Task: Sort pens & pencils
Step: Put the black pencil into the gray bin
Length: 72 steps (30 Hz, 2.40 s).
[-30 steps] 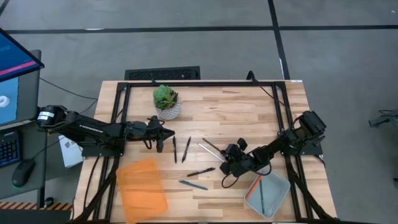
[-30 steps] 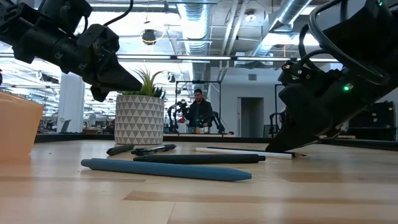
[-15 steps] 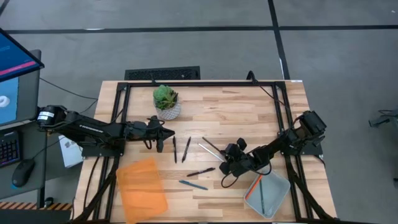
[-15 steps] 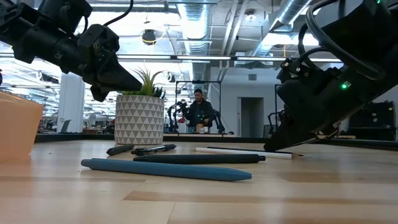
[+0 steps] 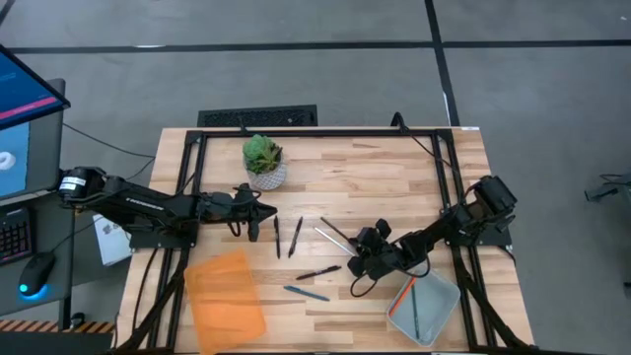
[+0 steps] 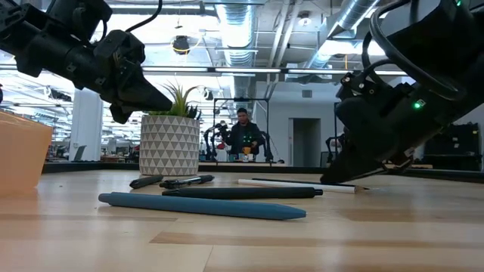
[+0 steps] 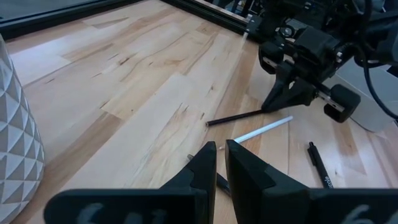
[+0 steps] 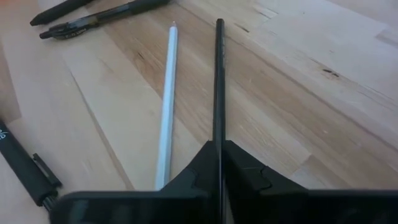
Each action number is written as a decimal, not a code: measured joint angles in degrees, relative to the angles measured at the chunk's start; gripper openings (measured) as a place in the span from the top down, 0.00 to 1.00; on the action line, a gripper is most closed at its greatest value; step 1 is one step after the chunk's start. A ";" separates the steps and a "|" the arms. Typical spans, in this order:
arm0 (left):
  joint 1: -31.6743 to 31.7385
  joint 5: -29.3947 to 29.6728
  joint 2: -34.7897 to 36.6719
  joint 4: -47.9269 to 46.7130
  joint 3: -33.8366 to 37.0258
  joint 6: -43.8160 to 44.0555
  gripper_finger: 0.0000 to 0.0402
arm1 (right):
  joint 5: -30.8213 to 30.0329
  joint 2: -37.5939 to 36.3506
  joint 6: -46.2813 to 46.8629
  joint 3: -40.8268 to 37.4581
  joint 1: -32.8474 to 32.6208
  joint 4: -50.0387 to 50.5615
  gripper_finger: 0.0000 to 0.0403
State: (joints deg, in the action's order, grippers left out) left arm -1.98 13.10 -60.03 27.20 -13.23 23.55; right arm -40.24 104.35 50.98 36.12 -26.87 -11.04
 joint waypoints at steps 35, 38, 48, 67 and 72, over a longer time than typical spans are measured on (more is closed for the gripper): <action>-0.09 0.70 0.00 -1.20 0.04 1.07 0.94 | -8.75 7.33 1.51 0.04 -2.14 -6.57 0.83; -0.09 0.70 0.00 -1.26 0.04 1.08 0.94 | -8.85 7.33 1.49 -0.02 -2.14 -7.11 0.86; -0.09 0.79 0.00 -2.12 0.04 1.09 0.94 | -9.08 7.35 1.55 -0.13 -2.14 -7.94 0.91; -0.11 0.81 0.00 -2.51 0.04 1.09 0.94 | -8.90 -0.62 -6.36 -0.30 -1.30 -7.20 0.91; -0.11 0.81 0.00 -2.67 0.04 1.09 0.94 | -9.56 -4.56 -9.89 -0.28 -0.61 -6.72 0.90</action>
State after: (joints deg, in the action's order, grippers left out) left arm -2.09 13.91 -60.03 24.53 -13.19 24.64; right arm -49.80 99.79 41.09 35.83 -27.48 -17.76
